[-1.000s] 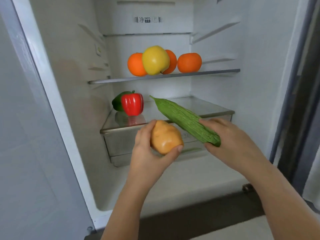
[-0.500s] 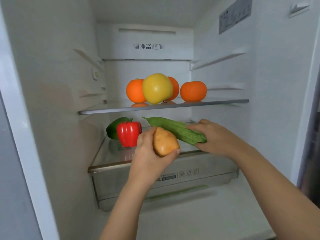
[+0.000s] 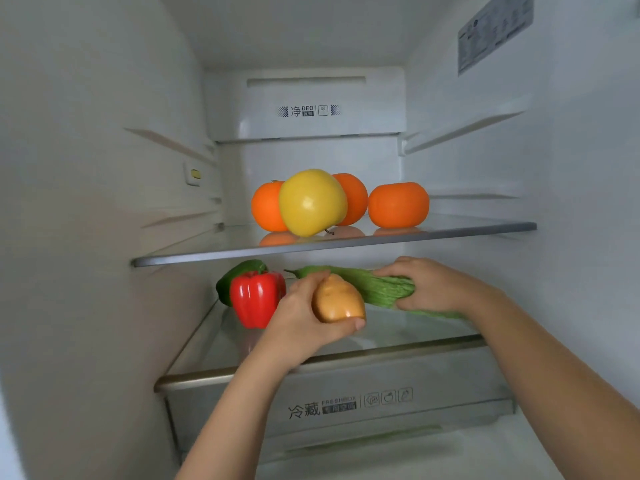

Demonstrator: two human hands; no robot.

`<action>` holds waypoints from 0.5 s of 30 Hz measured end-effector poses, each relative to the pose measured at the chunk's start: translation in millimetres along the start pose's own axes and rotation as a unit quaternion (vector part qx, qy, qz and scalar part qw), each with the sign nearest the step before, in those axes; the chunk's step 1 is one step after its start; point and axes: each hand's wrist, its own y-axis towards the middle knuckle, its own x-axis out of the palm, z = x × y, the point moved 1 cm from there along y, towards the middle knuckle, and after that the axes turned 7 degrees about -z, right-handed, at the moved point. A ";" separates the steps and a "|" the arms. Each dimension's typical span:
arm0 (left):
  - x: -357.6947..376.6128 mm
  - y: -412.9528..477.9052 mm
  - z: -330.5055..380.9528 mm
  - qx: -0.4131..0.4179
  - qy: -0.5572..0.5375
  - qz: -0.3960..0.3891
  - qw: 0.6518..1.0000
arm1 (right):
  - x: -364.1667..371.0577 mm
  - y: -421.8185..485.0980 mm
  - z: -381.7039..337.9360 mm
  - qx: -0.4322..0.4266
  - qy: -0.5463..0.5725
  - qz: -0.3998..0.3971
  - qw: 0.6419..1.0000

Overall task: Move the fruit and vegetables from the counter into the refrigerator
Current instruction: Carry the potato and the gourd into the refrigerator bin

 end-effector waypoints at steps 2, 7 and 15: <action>0.1 6.8 -1.2 -0.011 -0.002 -0.031 0.999 | 1.6 9.1 7.3 0.008 0.010 -0.001 1.000; 1.0 20.2 -4.6 -0.032 -0.011 -0.071 0.997 | 2.7 24.3 17.6 0.020 0.026 0.001 0.999; -0.3 29.6 -10.8 -0.028 0.013 -0.062 0.998 | 6.6 34.0 18.2 0.029 -0.015 0.012 0.999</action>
